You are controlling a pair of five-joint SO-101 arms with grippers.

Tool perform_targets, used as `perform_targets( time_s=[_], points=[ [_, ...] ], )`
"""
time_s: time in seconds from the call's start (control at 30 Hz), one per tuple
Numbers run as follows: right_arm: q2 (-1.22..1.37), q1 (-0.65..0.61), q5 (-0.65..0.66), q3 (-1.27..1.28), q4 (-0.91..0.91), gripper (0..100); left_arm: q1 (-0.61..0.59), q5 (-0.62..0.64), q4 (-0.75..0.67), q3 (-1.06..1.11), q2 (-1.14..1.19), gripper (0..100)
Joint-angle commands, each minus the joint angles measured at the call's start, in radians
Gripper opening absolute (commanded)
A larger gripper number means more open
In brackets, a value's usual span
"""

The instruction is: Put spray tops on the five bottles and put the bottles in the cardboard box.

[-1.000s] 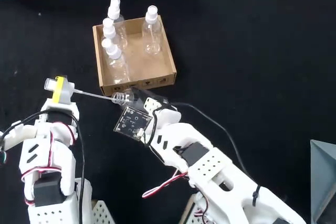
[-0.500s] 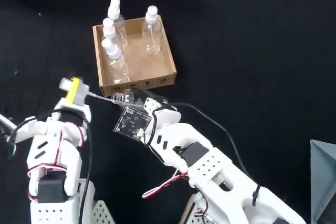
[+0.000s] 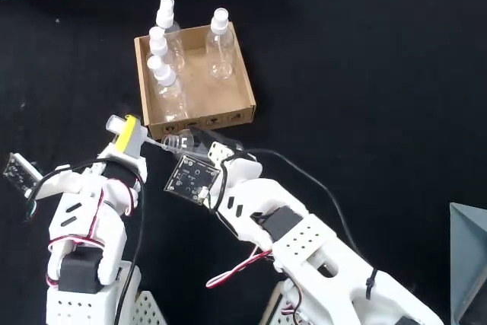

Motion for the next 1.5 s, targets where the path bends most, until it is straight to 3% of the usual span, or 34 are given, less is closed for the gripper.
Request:
perform_targets(
  time_s=[0.0,0.2,0.47,1.0,1.37,1.47],
  points=[
    [-0.039,-0.003,-0.005,-0.024,-0.029,3.0,0.012,-0.06,0.009,-0.012,-0.008,3],
    [-0.039,-0.002,-0.005,-0.027,-0.029,2.9,0.012,-0.064,0.011,-0.012,-0.008,4],
    [-0.039,-0.003,-0.005,-0.025,-0.029,3.0,0.042,-0.061,0.048,-0.022,-0.006,20],
    [-0.039,0.003,-0.011,-0.028,-0.031,2.9,0.03,-0.055,0.041,-0.048,-0.008,20],
    [-0.039,0.003,-0.014,-0.021,-0.077,2.9,-0.133,0.0,0.04,-0.096,-0.008,20],
    [-0.045,0.005,-0.066,-0.015,-0.092,2.9,-0.16,-0.002,0.038,-0.091,-0.008,20]
  ],
)
